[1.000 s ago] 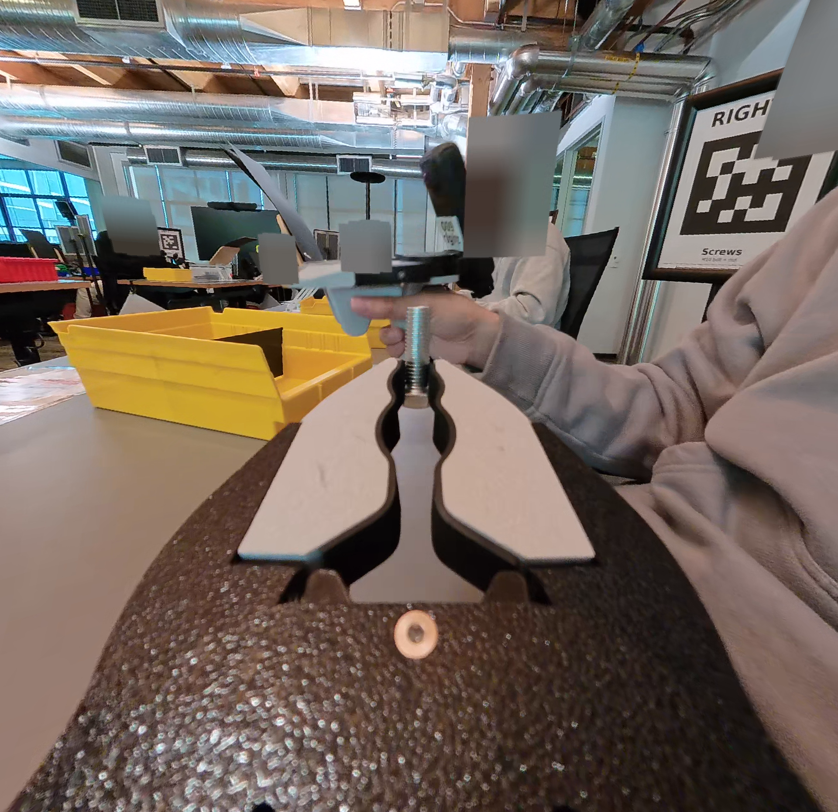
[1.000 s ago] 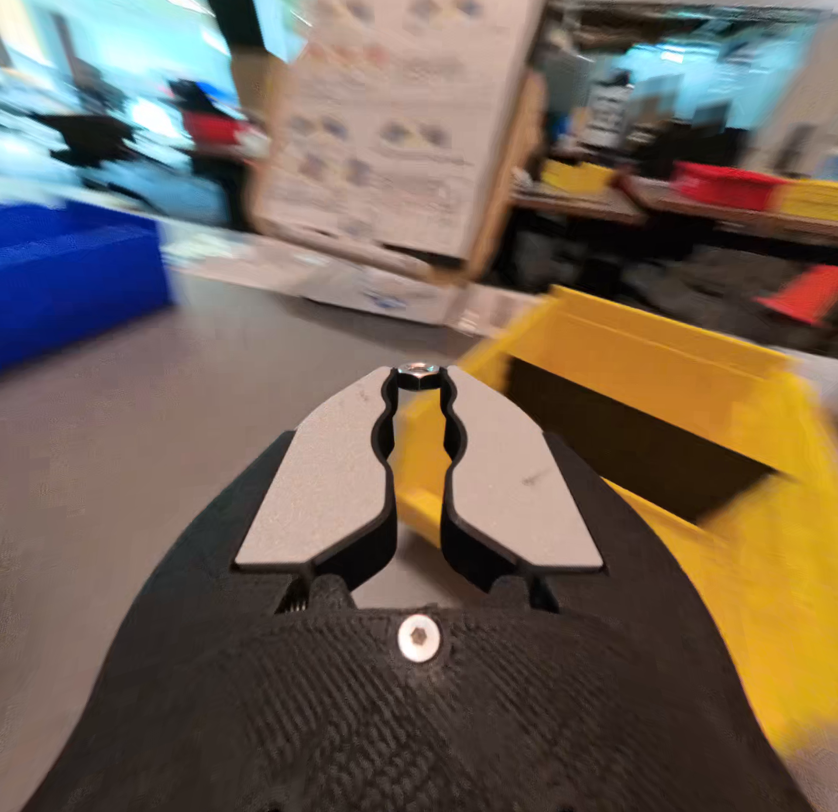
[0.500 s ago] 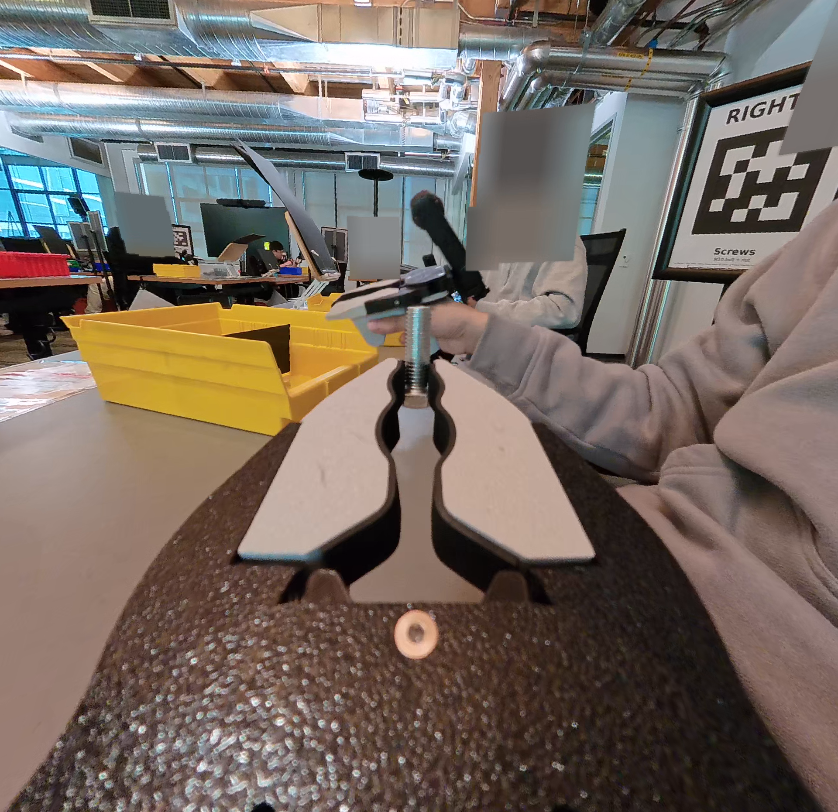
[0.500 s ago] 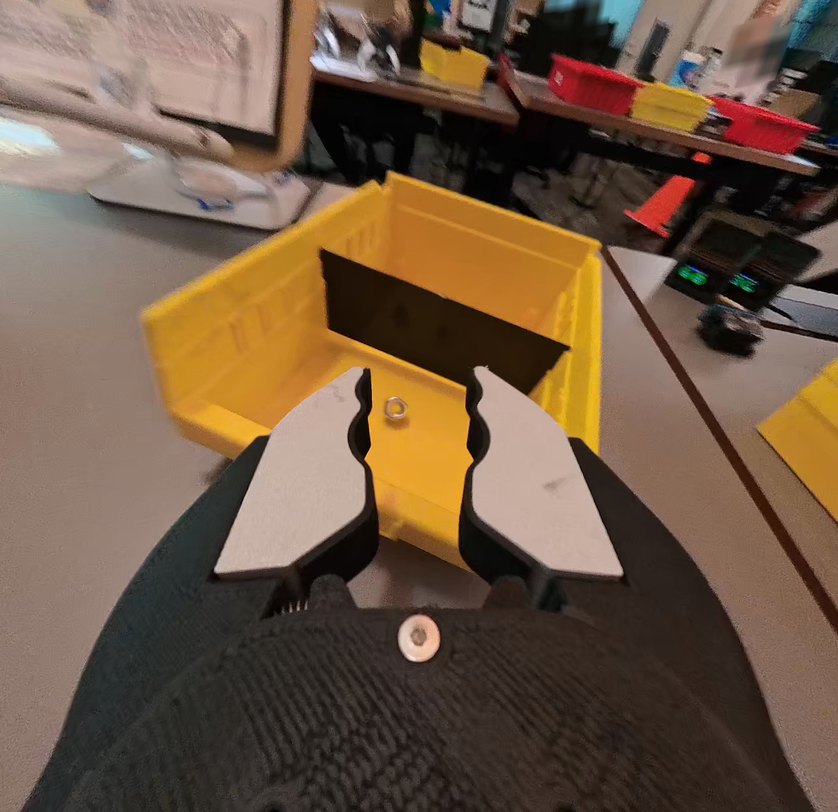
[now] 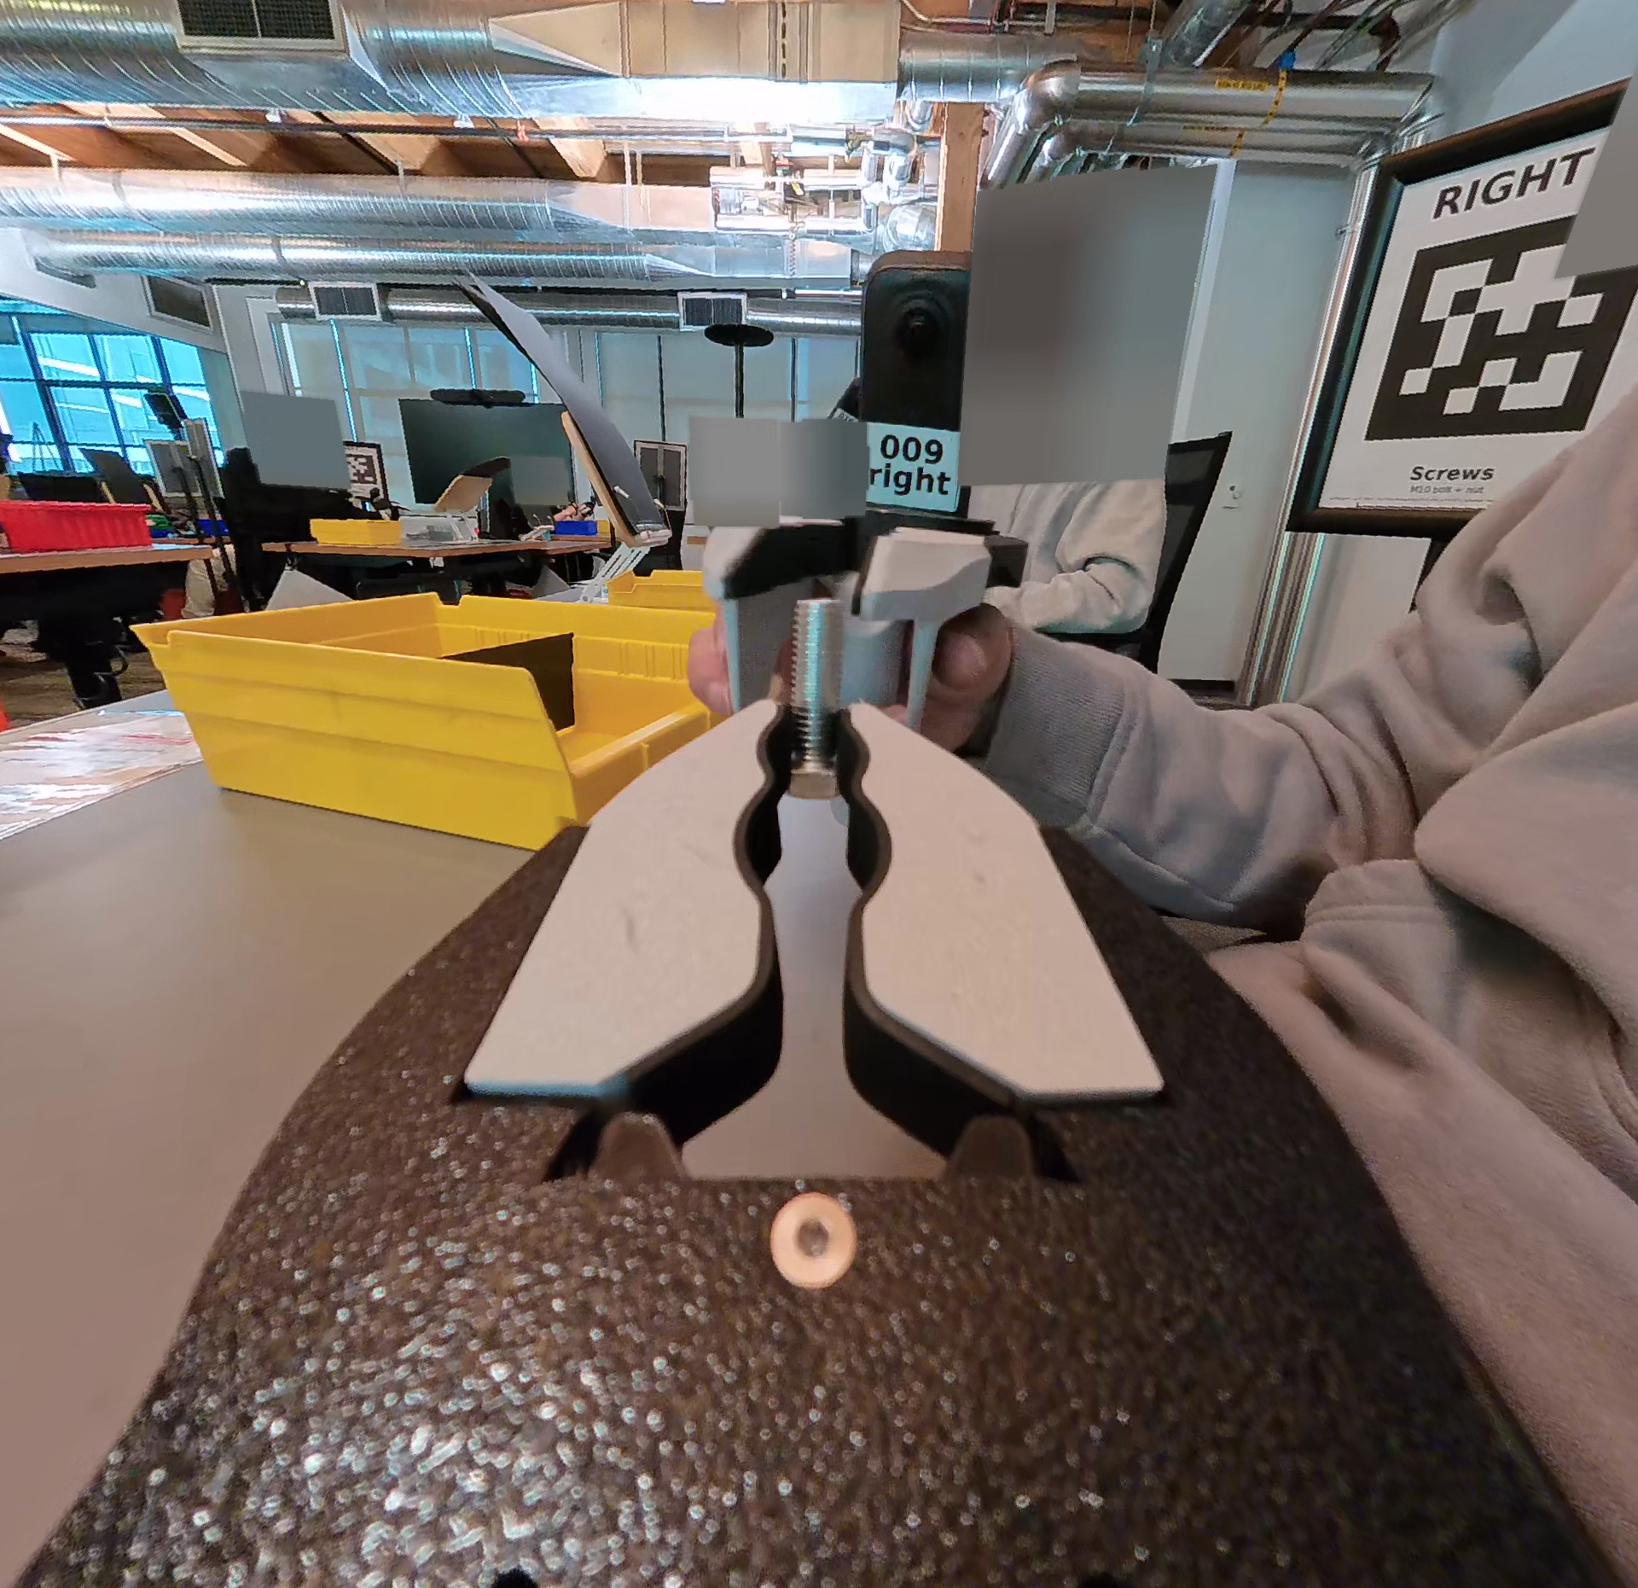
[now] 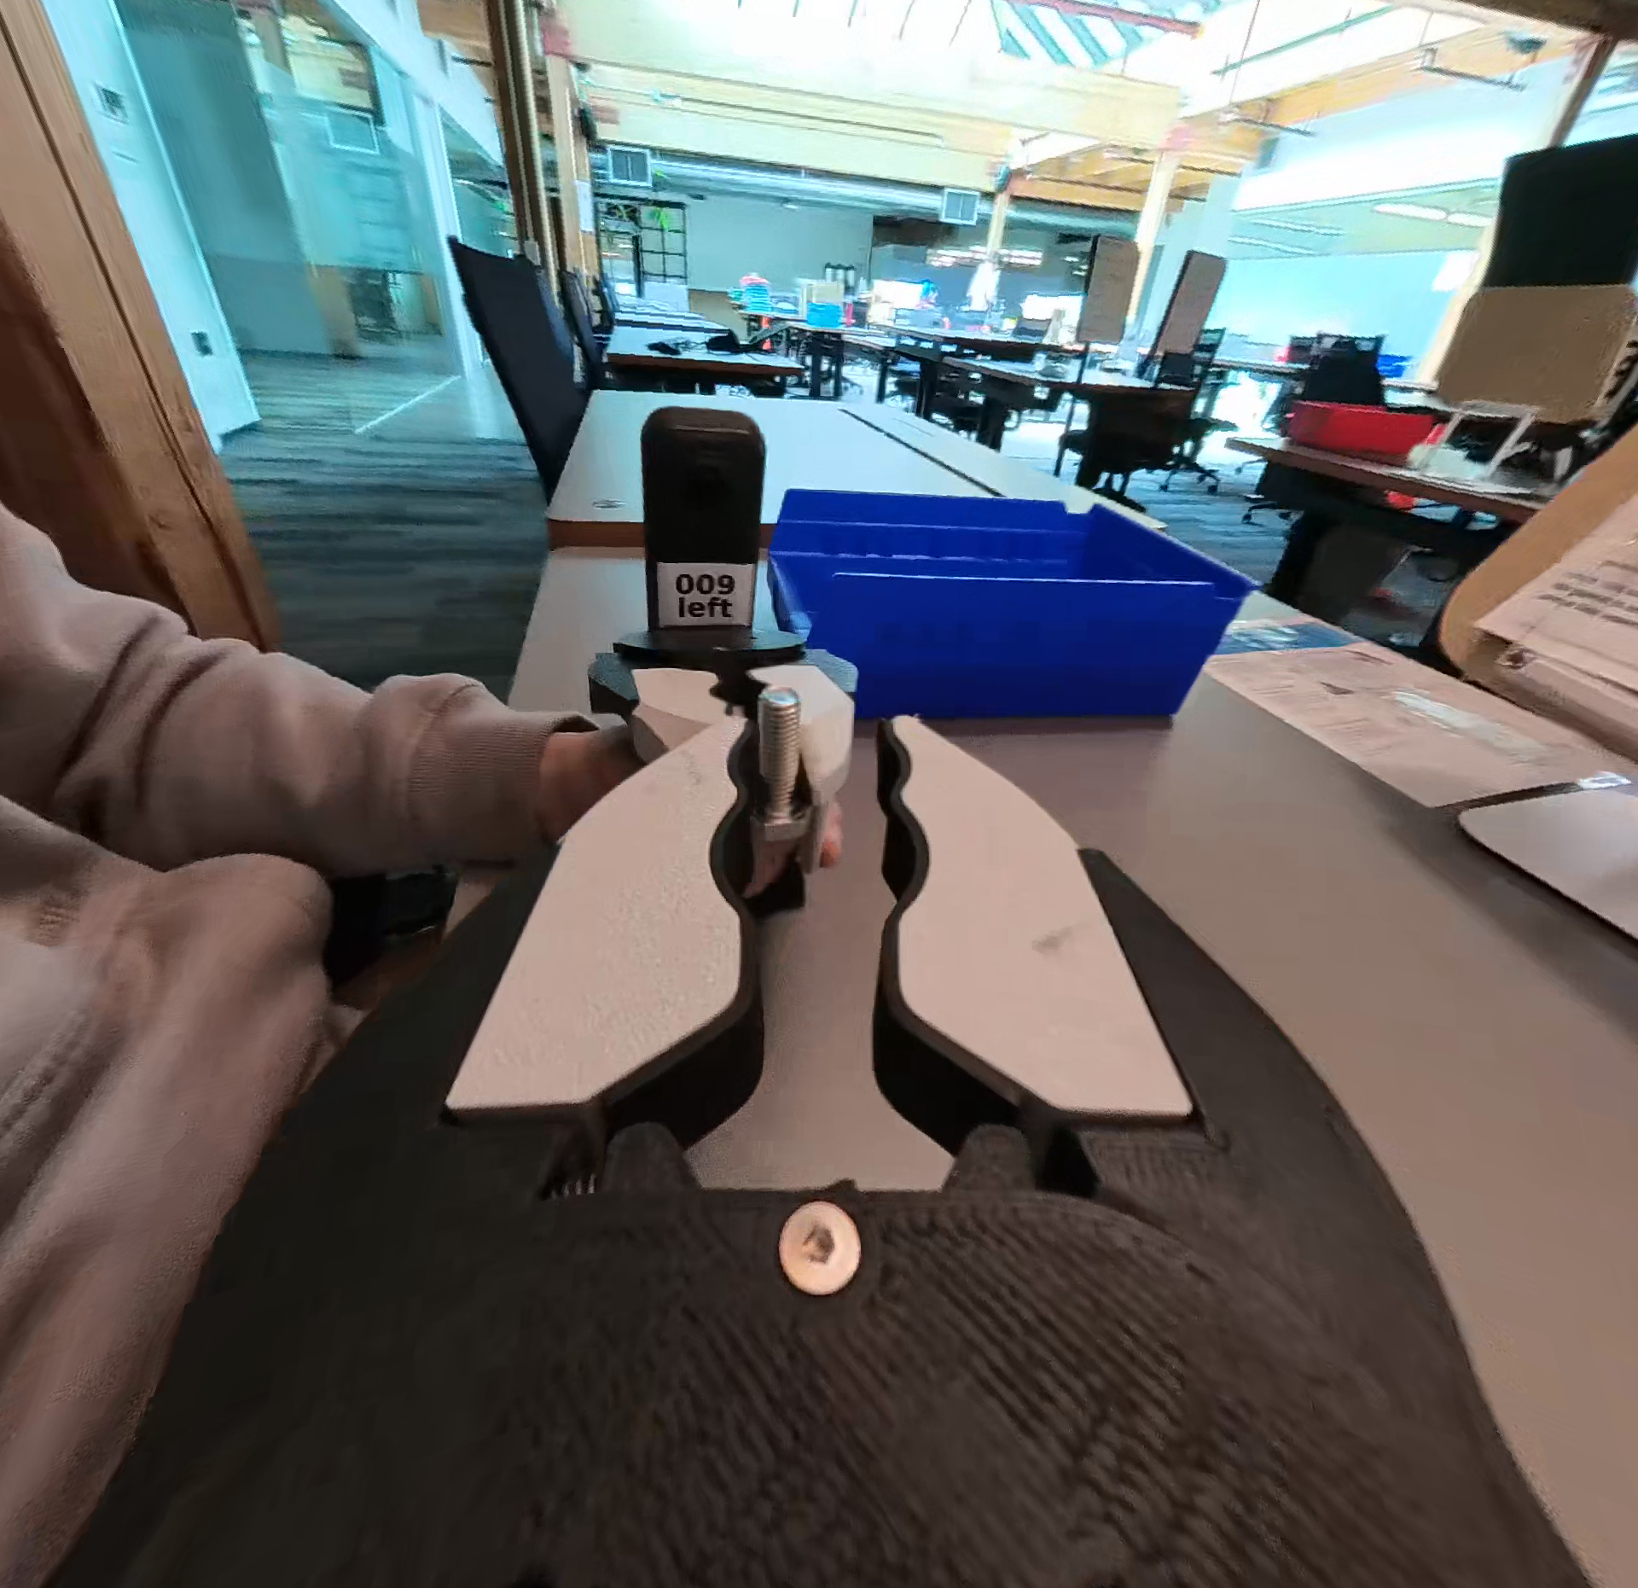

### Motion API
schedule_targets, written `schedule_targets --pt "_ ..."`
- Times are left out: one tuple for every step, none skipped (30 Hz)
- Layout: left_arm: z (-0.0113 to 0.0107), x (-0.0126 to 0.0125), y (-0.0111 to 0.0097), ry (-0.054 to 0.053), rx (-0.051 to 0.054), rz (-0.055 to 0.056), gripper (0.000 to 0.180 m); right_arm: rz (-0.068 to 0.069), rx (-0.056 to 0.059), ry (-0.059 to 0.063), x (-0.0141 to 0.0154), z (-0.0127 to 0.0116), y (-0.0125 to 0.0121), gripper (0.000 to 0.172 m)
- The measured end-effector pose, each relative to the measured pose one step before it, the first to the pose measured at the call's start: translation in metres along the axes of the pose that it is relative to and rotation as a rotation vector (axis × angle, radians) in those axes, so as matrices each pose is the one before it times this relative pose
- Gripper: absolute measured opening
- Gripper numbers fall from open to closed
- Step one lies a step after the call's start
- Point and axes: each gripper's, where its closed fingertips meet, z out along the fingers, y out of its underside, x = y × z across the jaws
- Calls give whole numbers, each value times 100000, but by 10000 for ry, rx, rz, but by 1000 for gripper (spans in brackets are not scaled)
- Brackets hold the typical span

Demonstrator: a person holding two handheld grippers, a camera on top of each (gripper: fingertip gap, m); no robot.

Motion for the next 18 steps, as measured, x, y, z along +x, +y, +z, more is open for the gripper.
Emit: schedule_targets --pt "15 8 33 5 -20 4 9 62 -40 -49 -208 396 170 23" --pt "29 6 37 -3 -27 10 9 -23 14 -168 -370 317 117 21" --pt "24 16 41 -2 -31 27 9 -17 35 -243 -473 272 91 19" --pt "17 31 50 7 -38 36 9 25 -52 -69 -171 272 189 14" --pt "8 -36 63 -45 -56 21 9 -17 -92 201 265 213 203 9" --pt "-36 -87 17 -65 -24 14 9 -35 6 55 56 133 16 9" --pt "-52 -9 -41 2 28 14 9 -46 30 -5 -48 76 -45 9" --pt "-31 -32 -17 -22 14 -5 9 -147 -16 45 9 57 -3 9" --pt "-29 -123 -19 -87 15 -9 9 -253 -49 123 107 35 17 9" --pt "-32 -238 -65 -165 53 -13 9 -177 -70 184 189 18 -14 9" --pt "-46 -329 -110 -250 97 19 9 -74 -95 189 267 20 -26 9" --pt "-71 -392 -152 -312 135 76 10 -43 -56 247 350 -23 -91 9" --pt "-101 -406 -193 -317 157 93 16 -53 14 417 644 -196 -194 9" --pt "-128 -408 -186 -290 123 45 25 -93 -48 522 918 -402 -167 9" --pt "-147 -378 -137 -257 57 35 30 -273 -236 681 1358 -658 -47 9" --pt "-148 -255 -130 -179 45 73 31 -461 -481 1051 2198 -909 134 9" --pt "-100 -157 -128 -110 66 30 31 -636 -701 1345 3019 -1039 360 9" --pt "-24 -64 -86 -39 65 -48 31 -715 -880 1388 3536 -930 739 9"
